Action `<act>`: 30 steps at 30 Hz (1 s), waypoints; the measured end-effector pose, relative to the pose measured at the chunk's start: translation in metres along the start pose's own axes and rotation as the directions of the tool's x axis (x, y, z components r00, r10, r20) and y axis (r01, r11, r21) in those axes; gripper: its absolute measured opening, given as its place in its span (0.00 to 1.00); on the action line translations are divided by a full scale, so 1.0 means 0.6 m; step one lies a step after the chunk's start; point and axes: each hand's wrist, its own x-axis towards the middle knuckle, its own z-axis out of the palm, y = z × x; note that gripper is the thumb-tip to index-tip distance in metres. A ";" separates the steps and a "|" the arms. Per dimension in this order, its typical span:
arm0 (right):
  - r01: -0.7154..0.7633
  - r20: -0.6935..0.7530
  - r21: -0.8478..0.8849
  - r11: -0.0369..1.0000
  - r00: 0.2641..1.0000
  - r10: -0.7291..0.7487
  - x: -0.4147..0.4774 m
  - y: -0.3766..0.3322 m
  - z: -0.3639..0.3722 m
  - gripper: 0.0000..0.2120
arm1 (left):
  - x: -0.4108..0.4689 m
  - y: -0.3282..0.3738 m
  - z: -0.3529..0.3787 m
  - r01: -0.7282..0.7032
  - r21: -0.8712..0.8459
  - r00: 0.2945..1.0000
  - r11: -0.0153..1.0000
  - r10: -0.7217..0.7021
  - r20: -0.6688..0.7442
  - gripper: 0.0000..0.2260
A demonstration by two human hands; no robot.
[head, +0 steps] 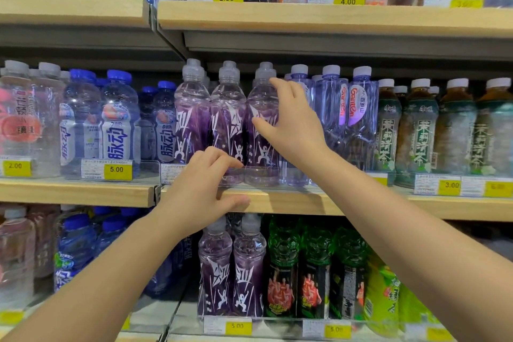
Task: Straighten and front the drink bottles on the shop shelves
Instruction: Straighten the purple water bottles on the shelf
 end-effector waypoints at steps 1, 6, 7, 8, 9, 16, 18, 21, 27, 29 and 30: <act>0.001 0.015 -0.003 1.000 1.000 -0.001 -0.011 0.001 -0.010 0.33 | 0.000 0.002 -0.003 -0.001 0.002 1.000 1.000 0.001 0.012 0.30; -0.087 0.194 -0.037 0.996 0.977 0.093 -0.081 0.025 -0.078 0.34 | 0.006 0.028 -0.015 0.035 0.126 0.994 0.991 -0.047 0.098 0.30; -0.103 0.229 -0.056 0.993 0.967 0.113 -0.097 0.033 -0.093 0.33 | 0.008 0.037 -0.017 0.045 0.178 0.992 0.983 -0.065 0.112 0.30; -0.111 0.257 -0.077 0.991 0.958 0.128 -0.114 0.039 -0.108 0.32 | 0.010 0.048 -0.018 0.053 0.221 0.989 0.974 -0.082 0.126 0.30; -0.113 0.276 -0.094 0.989 0.952 0.135 -0.131 0.045 -0.122 0.30 | 0.013 0.060 -0.019 0.055 0.245 0.986 0.968 -0.091 0.140 0.30; -0.137 0.369 -0.280 0.950 0.899 0.238 -0.232 0.078 -0.219 0.23 | 0.031 0.177 -0.014 -0.091 0.029 0.980 0.995 0.085 0.180 0.28; -0.142 0.396 -0.338 0.930 0.875 0.278 -0.254 0.094 -0.248 0.24 | 0.031 0.220 -0.007 -0.141 -0.031 0.975 0.990 0.144 0.168 0.27; -0.166 0.402 -0.369 0.914 0.859 0.318 -0.286 0.126 -0.296 0.25 | 0.034 0.281 0.013 -0.196 -0.013 0.962 0.981 0.195 0.191 0.24; -0.175 0.372 -0.389 0.905 0.869 0.328 -0.352 0.219 -0.405 0.25 | 0.055 0.422 0.058 -0.230 0.055 0.952 0.972 0.213 0.219 0.23; -0.185 0.369 -0.386 0.904 0.867 0.335 -0.377 0.260 -0.450 0.25 | 0.064 0.473 0.075 -0.241 0.063 0.948 0.968 0.221 0.228 0.22; -0.196 0.363 -0.382 0.903 0.867 0.342 -0.388 0.282 -0.472 0.25 | 0.070 0.497 0.083 -0.250 0.066 0.947 0.966 0.229 0.227 0.22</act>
